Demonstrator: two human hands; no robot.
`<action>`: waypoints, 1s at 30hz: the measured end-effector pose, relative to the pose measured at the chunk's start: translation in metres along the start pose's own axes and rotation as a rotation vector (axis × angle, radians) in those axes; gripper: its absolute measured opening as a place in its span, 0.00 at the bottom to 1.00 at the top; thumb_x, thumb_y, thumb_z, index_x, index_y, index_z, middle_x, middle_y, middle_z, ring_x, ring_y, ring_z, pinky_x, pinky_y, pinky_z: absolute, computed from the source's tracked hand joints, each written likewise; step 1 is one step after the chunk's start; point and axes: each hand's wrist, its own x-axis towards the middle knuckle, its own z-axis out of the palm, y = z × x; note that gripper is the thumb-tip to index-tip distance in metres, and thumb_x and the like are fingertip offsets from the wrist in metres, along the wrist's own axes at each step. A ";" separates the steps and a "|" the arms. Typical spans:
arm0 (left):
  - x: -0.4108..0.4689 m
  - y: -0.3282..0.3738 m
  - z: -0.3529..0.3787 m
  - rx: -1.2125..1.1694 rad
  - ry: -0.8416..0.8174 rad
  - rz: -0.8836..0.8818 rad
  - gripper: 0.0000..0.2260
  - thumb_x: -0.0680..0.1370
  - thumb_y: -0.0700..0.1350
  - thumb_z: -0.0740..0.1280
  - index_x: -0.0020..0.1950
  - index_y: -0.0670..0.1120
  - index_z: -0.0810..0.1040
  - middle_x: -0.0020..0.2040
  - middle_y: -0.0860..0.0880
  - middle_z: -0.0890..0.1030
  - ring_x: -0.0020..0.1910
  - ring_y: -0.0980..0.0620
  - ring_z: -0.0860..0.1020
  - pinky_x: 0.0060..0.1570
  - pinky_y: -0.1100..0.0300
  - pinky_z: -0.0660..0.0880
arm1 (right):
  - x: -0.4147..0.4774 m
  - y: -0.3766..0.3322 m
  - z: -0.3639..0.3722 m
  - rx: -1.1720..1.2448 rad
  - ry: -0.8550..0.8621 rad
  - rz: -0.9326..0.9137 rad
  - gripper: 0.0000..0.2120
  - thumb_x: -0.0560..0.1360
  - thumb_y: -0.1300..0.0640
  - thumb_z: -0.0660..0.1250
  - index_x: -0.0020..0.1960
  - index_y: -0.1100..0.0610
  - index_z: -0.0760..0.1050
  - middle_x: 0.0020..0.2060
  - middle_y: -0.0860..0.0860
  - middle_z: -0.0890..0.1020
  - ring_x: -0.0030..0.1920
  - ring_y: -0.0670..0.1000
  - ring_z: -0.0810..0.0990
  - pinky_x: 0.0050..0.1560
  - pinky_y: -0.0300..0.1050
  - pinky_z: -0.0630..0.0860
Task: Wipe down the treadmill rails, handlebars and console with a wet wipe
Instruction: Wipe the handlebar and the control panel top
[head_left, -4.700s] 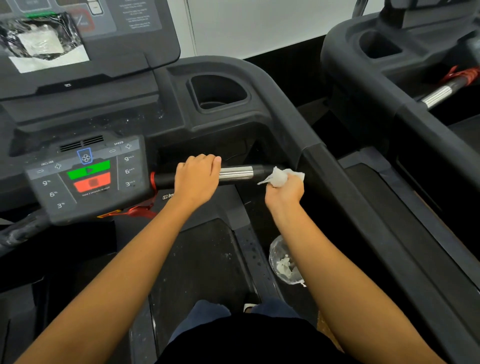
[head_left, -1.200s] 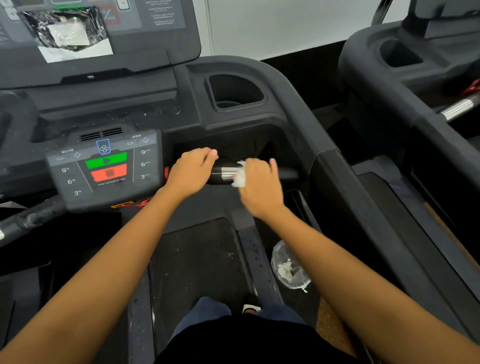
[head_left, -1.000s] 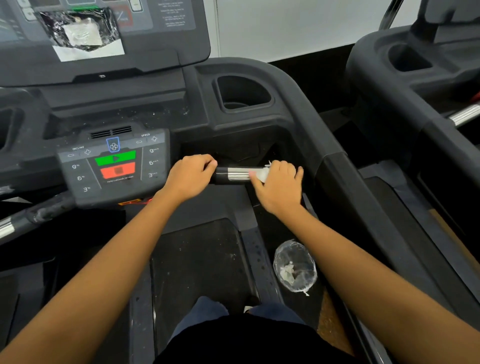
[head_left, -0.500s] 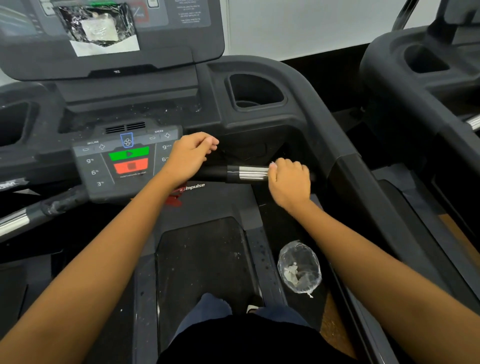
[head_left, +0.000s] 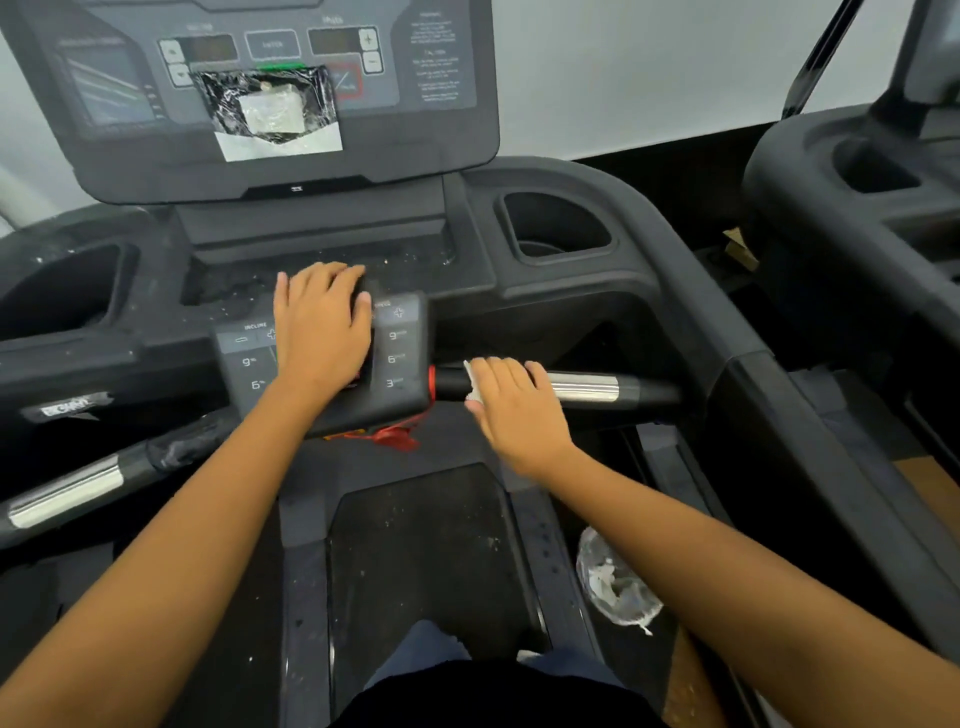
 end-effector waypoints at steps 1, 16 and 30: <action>0.000 -0.005 -0.001 0.006 -0.013 0.007 0.16 0.80 0.46 0.59 0.66 0.45 0.75 0.63 0.46 0.76 0.66 0.44 0.70 0.73 0.44 0.54 | 0.009 -0.004 -0.002 0.000 -0.007 0.053 0.18 0.79 0.46 0.53 0.58 0.56 0.74 0.47 0.51 0.79 0.47 0.55 0.78 0.49 0.51 0.69; 0.032 -0.036 -0.024 -0.007 -0.169 0.050 0.16 0.82 0.48 0.55 0.55 0.42 0.81 0.52 0.41 0.80 0.51 0.38 0.75 0.49 0.48 0.70 | 0.183 -0.042 -0.069 0.536 -0.363 0.398 0.19 0.82 0.49 0.51 0.68 0.56 0.68 0.66 0.57 0.73 0.68 0.62 0.68 0.70 0.64 0.60; 0.031 -0.047 -0.015 -0.117 -0.121 -0.034 0.15 0.82 0.48 0.57 0.52 0.42 0.80 0.49 0.42 0.80 0.49 0.41 0.75 0.48 0.50 0.68 | 0.217 -0.065 -0.060 0.421 -0.308 0.124 0.16 0.70 0.71 0.61 0.48 0.60 0.85 0.47 0.58 0.85 0.51 0.54 0.81 0.52 0.37 0.73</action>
